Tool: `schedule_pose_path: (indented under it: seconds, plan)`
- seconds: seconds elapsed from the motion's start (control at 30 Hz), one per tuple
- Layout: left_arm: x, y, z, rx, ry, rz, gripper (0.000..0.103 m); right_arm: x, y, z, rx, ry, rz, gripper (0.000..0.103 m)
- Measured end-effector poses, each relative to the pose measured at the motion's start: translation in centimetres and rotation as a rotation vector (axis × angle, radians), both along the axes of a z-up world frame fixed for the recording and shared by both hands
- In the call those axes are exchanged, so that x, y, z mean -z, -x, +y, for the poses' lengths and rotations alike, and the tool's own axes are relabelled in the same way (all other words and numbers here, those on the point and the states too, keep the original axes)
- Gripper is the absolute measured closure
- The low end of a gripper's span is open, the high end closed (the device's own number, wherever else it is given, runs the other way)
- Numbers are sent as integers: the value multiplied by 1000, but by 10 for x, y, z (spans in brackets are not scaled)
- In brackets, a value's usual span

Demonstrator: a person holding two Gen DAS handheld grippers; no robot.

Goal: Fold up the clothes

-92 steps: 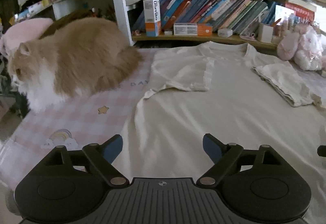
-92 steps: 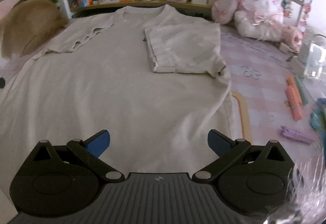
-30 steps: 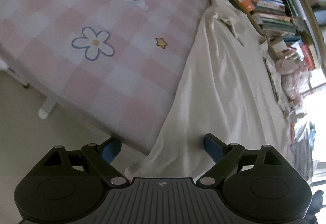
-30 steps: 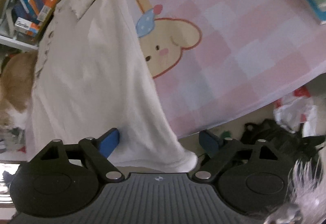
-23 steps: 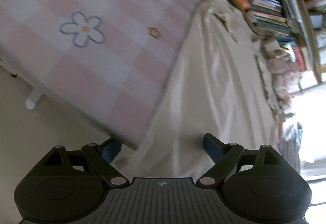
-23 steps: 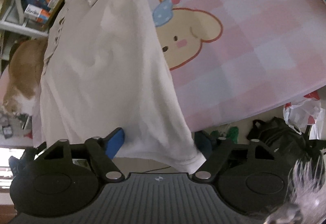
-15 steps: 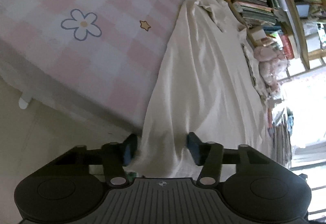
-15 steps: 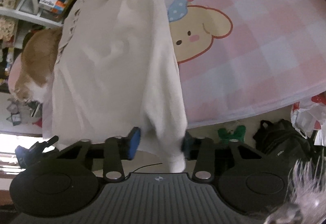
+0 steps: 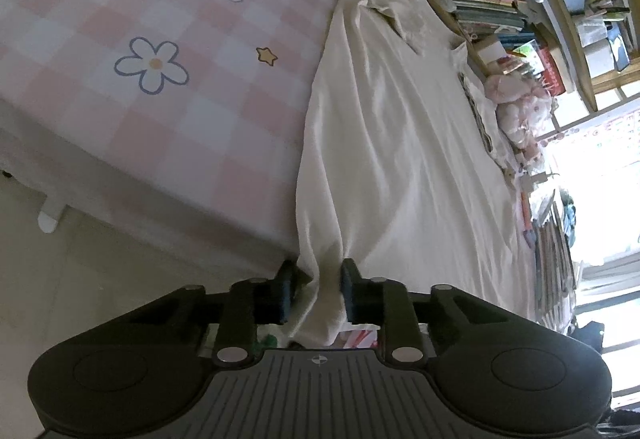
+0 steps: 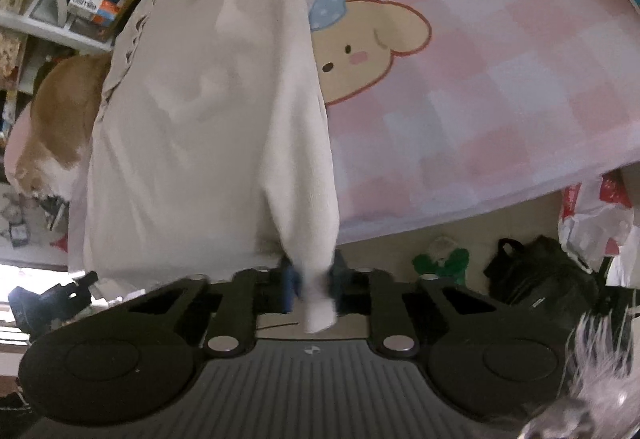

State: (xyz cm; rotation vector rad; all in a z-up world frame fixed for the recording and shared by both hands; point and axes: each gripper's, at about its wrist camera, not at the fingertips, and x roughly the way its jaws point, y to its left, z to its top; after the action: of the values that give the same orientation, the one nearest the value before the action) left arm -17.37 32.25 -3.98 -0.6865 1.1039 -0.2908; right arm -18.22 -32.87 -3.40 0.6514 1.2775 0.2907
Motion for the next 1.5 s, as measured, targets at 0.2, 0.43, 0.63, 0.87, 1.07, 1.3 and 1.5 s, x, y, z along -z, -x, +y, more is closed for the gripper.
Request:
schedule_pose_path:
  seconds: [0.2, 0.43, 0.63, 0.87, 1.07, 1.3, 1.5]
  plan:
    - [-1, 17, 3, 11, 1, -1, 97, -16, 15, 8, -22, 39, -39, 96]
    - [-2, 37, 5, 24, 3, -3, 98, -24, 44, 5, -12, 38, -20, 96]
    - [9, 64, 8, 53, 15, 48, 98, -29, 69, 3, -4, 36, 0, 96]
    - [27, 95, 11, 75, 33, 131, 98, -20, 92, 1, -13, 23, 75, 96]
    - [41, 106, 13, 90, 59, 197, 98, -13, 112, 0, -20, 12, 140, 96]
    - [-28, 82, 27, -3, 240, -43, 99, -68, 94, -17, 29, -165, -67, 96]
    - [-76, 23, 45, -212, 458, -332, 99, -120, 36, -37, 190, -335, -356, 96]
